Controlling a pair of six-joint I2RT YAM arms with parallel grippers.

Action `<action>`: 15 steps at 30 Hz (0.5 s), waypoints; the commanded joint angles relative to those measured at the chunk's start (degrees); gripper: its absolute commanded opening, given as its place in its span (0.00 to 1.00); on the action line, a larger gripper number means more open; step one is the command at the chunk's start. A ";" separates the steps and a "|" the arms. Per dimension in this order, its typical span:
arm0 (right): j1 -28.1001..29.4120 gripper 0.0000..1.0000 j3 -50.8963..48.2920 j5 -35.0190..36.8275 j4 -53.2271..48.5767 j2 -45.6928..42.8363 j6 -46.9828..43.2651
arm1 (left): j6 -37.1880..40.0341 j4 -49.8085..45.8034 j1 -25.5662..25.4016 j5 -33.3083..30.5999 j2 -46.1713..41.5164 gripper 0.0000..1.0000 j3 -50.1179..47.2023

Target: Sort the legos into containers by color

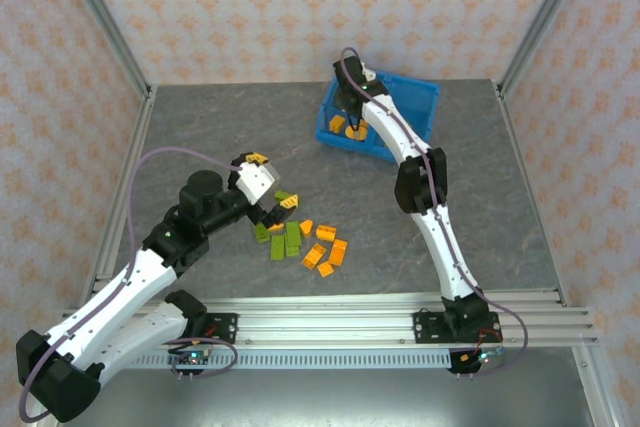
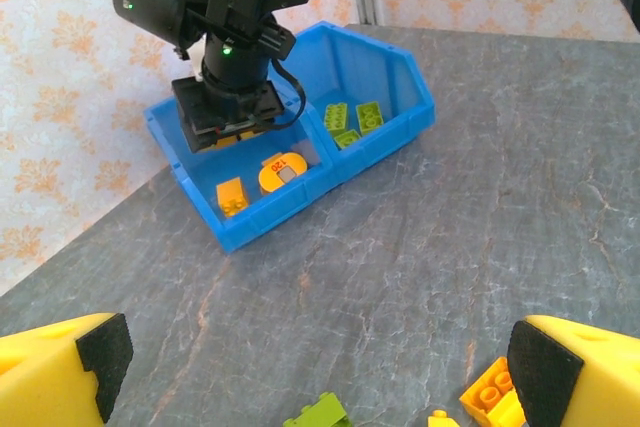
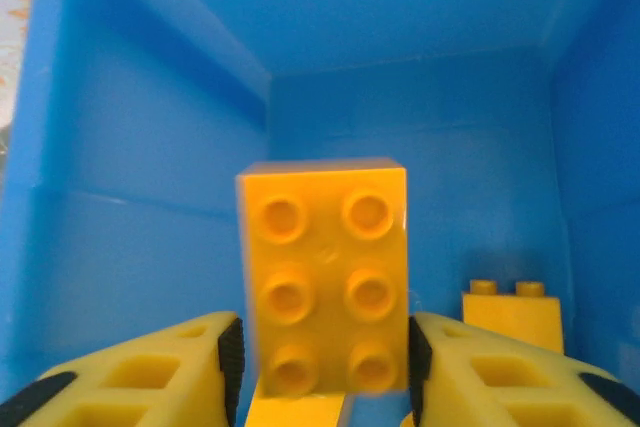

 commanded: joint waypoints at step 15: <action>4.84 0.55 -27.79 -3.78 -1.91 -37.21 -7.74 | 5.89 -1.48 0.55 4.31 -0.22 1.00 -2.52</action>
